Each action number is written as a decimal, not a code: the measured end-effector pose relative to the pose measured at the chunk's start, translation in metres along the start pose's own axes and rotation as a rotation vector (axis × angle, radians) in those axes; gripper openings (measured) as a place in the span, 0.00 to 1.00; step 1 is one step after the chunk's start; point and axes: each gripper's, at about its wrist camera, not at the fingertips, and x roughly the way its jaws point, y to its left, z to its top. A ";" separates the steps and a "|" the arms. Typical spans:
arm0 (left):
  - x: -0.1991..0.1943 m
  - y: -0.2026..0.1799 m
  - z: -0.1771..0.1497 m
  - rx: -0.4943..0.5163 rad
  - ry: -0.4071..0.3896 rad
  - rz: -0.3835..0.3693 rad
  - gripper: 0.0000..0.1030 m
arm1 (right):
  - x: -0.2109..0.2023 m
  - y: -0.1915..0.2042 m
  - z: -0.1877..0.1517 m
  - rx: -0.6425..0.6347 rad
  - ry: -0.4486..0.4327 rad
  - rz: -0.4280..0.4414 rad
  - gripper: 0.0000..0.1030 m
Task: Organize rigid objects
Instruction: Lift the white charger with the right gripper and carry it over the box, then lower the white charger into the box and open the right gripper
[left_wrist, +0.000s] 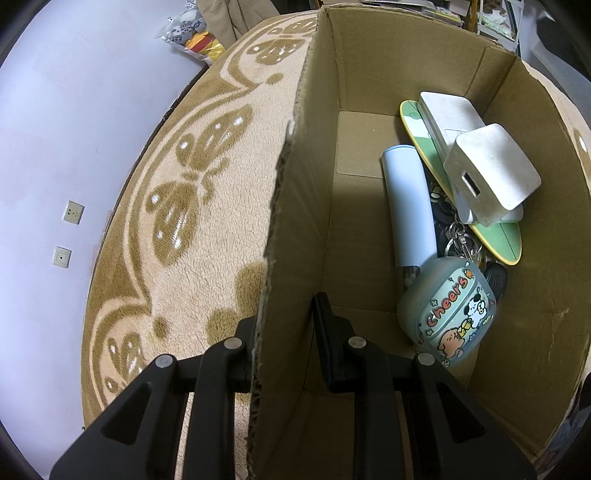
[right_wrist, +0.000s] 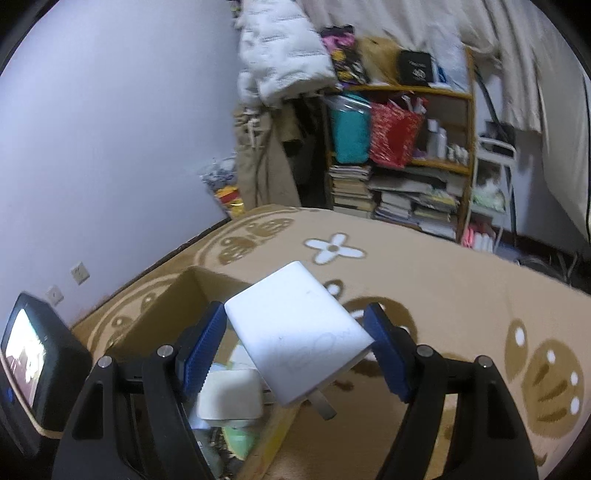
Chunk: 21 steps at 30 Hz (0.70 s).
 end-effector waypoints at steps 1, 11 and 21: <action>0.000 0.000 0.000 0.000 0.000 0.000 0.21 | -0.001 0.003 -0.002 -0.006 -0.001 0.003 0.78; 0.001 0.000 -0.001 -0.001 0.001 -0.004 0.21 | 0.004 0.021 -0.017 -0.057 0.031 0.049 0.78; 0.002 0.001 0.000 -0.004 0.002 -0.007 0.21 | 0.010 0.034 -0.026 -0.105 0.070 0.069 0.79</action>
